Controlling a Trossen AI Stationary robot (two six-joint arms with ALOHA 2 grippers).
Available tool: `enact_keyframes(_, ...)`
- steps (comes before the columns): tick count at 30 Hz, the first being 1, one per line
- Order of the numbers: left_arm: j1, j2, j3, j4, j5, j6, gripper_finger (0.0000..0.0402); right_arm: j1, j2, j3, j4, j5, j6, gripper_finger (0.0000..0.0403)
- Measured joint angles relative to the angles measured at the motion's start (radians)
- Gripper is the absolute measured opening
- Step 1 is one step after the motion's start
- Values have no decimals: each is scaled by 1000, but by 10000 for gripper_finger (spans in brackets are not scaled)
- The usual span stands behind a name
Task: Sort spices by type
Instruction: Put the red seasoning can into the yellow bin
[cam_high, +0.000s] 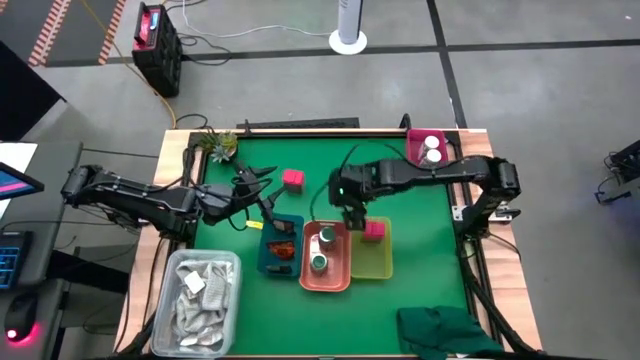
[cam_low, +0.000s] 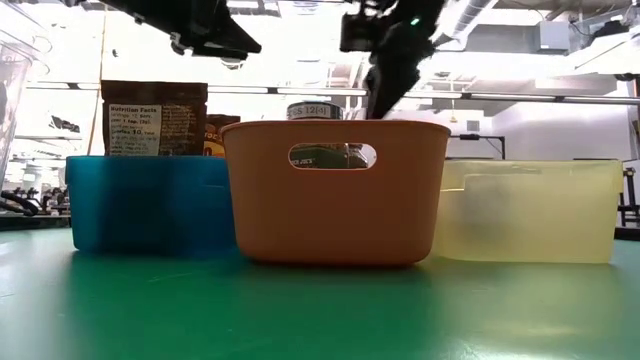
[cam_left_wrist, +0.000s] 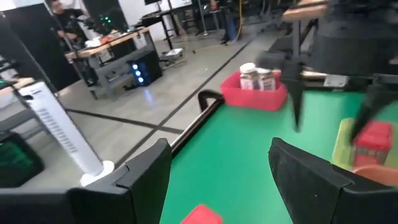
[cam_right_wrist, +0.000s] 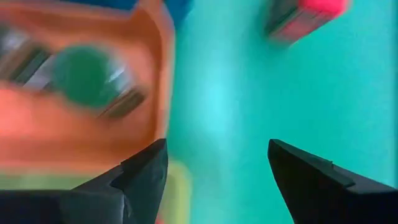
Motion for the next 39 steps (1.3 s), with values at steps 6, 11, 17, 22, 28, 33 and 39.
enact_keyframes(6,-25,-89,0,-161,-79,-39,256,-94,22,0,310,-25,-40,307)
enact_keyframes(11,-27,-156,0,-256,-86,-124,256,-123,130,-2,531,-85,-69,307)
enact_keyframes(17,-39,-181,-3,-311,-77,-147,256,-162,280,98,582,-100,-75,307)
enact_keyframes(22,-49,-180,-3,-310,-72,-144,256,-175,382,207,597,-104,-86,307)
enact_keyframes(28,-85,-180,-3,-339,-67,-147,256,-198,454,305,552,-103,-101,307)
enact_keyframes(33,-106,-180,-3,-340,-66,-149,256,-196,461,317,525,-106,-157,307)
enact_keyframes(39,-114,-180,-3,-338,-67,-155,256,-213,461,317,481,-107,-125,307)
